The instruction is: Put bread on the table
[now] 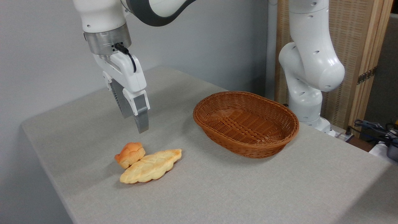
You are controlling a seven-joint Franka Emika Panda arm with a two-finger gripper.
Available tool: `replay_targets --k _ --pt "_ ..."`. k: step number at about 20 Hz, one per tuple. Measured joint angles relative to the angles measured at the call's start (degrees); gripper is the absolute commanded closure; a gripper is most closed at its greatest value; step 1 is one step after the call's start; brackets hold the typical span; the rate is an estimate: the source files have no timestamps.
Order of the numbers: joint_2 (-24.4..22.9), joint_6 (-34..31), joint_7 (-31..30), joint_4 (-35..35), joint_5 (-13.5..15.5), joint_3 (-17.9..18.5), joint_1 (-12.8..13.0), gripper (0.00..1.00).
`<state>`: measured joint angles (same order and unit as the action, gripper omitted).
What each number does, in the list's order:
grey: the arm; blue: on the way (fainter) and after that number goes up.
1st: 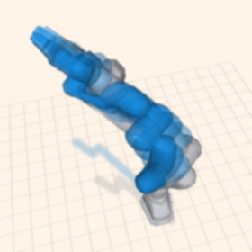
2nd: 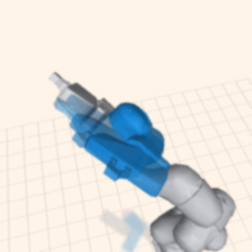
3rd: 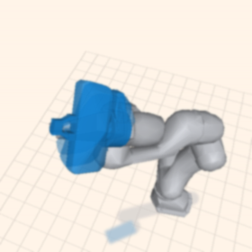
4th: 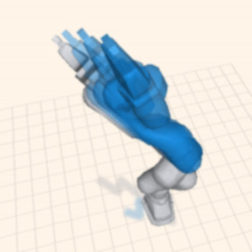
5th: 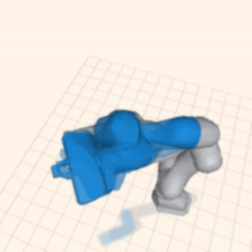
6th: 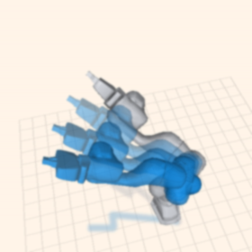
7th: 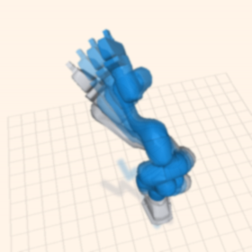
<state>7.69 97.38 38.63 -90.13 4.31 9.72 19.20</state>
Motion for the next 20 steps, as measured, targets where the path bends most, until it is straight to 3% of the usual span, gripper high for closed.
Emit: replay_targets --k 20 --pt "-0.18 0.08 0.0 0.47 0.0 1.94 -0.05 0.0"
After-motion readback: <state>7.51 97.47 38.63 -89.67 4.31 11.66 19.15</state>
